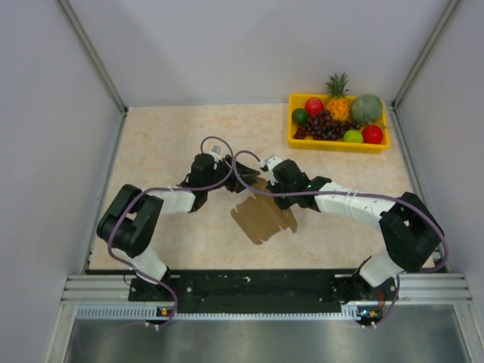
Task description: Fold the paper box
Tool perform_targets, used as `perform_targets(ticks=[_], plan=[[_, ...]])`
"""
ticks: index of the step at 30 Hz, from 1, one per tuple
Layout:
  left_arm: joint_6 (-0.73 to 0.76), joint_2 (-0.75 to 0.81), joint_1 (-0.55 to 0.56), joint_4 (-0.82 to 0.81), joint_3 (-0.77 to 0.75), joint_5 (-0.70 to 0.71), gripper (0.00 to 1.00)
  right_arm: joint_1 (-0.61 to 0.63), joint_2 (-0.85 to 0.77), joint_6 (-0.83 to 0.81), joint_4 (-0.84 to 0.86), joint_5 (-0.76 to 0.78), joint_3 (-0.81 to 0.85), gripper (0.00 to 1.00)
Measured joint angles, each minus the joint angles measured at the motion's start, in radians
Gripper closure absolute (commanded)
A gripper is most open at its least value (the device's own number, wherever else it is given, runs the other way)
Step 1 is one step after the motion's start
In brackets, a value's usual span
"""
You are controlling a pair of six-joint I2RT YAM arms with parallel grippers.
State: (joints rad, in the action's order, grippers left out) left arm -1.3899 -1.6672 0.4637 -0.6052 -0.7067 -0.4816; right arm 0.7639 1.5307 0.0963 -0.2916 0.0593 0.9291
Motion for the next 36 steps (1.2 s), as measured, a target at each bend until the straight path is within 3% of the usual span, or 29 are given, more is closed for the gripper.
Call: perform_targets(ticks=[3, 19, 33, 34, 36], plan=[[-0.015, 0.000, 0.000, 0.026, -0.025, 0.002, 0.59, 0.000, 0.000, 0.000, 0.000, 0.000, 0.000, 1.00], [-0.146, -0.032, -0.005, 0.472, -0.227, 0.000, 0.62, 0.000, 0.000, -0.010, 0.000, 0.000, 0.000, 1.00], [-0.183, -0.084, -0.011, 0.556, -0.278, -0.023, 0.84, 0.000, 0.000, -0.019, 0.000, 0.000, 0.000, 1.00], [-0.183, -0.086, -0.011, 0.557, -0.279, -0.024, 0.90, 0.000, 0.000, -0.020, 0.000, 0.000, 0.000, 1.00], [-0.183, -0.090, -0.011, 0.559, -0.279, -0.027, 1.00, 0.000, 0.000, -0.021, -0.001, 0.002, 0.000, 0.88]])
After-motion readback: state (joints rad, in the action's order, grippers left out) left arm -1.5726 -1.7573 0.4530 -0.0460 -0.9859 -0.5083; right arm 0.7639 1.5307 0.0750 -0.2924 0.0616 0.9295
